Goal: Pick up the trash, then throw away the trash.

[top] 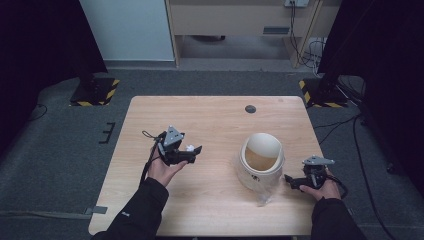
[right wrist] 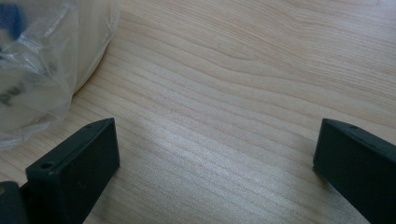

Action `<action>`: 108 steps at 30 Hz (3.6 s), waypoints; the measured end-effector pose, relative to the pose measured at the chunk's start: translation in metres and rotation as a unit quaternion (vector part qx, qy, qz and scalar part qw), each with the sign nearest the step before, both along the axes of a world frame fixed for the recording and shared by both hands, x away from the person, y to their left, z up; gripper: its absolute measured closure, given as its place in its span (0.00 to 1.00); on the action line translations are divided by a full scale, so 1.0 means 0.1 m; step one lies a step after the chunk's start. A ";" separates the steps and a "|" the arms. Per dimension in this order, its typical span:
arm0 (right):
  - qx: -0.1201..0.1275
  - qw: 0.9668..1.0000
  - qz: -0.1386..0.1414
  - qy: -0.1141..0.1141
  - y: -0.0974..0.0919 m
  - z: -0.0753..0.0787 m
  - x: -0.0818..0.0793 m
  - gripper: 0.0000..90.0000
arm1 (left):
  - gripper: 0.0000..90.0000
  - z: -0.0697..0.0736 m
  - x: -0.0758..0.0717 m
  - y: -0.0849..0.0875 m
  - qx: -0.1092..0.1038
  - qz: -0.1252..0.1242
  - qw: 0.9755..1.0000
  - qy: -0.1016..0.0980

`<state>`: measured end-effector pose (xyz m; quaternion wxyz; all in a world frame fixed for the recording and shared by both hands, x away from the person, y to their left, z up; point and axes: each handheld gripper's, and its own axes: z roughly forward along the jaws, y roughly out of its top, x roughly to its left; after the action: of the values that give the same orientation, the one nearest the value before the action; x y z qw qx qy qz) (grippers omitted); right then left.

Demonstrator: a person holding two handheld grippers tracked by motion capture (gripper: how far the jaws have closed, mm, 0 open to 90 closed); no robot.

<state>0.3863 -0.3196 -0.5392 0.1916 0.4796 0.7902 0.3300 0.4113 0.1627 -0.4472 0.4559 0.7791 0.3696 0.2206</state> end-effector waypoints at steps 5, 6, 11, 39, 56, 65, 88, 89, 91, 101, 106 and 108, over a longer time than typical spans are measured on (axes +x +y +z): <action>0.000 1.000 0.000 0.000 0.00 0.00 0.00 0.01 | 0.21 -0.14 0.06 0.06 0.010 0.013 1.000 0.010; 0.000 1.000 0.000 0.000 0.00 0.00 0.00 0.01 | 0.21 -0.17 0.08 0.07 0.015 0.015 1.000 0.014; 0.000 1.000 0.000 0.000 0.00 0.00 0.00 0.01 | 0.22 -0.34 0.18 0.07 0.032 0.028 0.999 0.024; 0.000 1.000 0.000 0.000 0.00 0.00 0.00 0.01 | 0.46 -0.81 0.42 -0.04 0.088 0.028 0.993 0.079; 0.000 1.000 0.000 0.000 0.00 0.00 0.00 0.01 | 0.70 -0.78 0.40 -0.01 0.077 0.018 0.993 0.088; 0.000 1.000 0.000 0.000 0.00 0.00 0.00 0.01 | 0.69 -0.50 0.16 0.04 0.060 -0.007 0.997 0.053; 0.000 1.000 0.000 0.000 0.00 0.00 0.00 0.01 | 0.69 0.01 -0.53 0.11 -0.050 -0.042 0.998 -0.011; 0.000 1.000 0.000 0.000 0.00 0.00 0.00 0.01 | 0.69 0.08 -0.56 0.12 -0.055 -0.041 0.997 -0.020; 0.000 1.000 0.000 0.000 0.00 0.00 0.00 0.01 | 0.69 0.11 -0.57 0.13 -0.055 -0.041 0.997 -0.026; 0.000 1.000 0.000 0.000 0.00 0.00 0.00 0.01 | 0.69 0.37 -0.67 0.15 -0.080 -0.044 0.994 -0.060; 0.000 1.000 0.000 0.000 0.00 0.00 0.00 0.01 | 0.69 0.41 -0.70 0.14 -0.086 -0.047 0.993 -0.065; 0.000 1.000 0.000 0.000 0.00 0.00 0.00 0.01 | 0.69 0.42 -0.70 0.13 -0.089 -0.049 0.993 -0.067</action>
<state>0.3862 -0.3196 -0.5392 0.1918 0.4799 0.7900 0.3298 0.3410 0.1755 -0.4047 0.5569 0.7362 0.3181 0.2161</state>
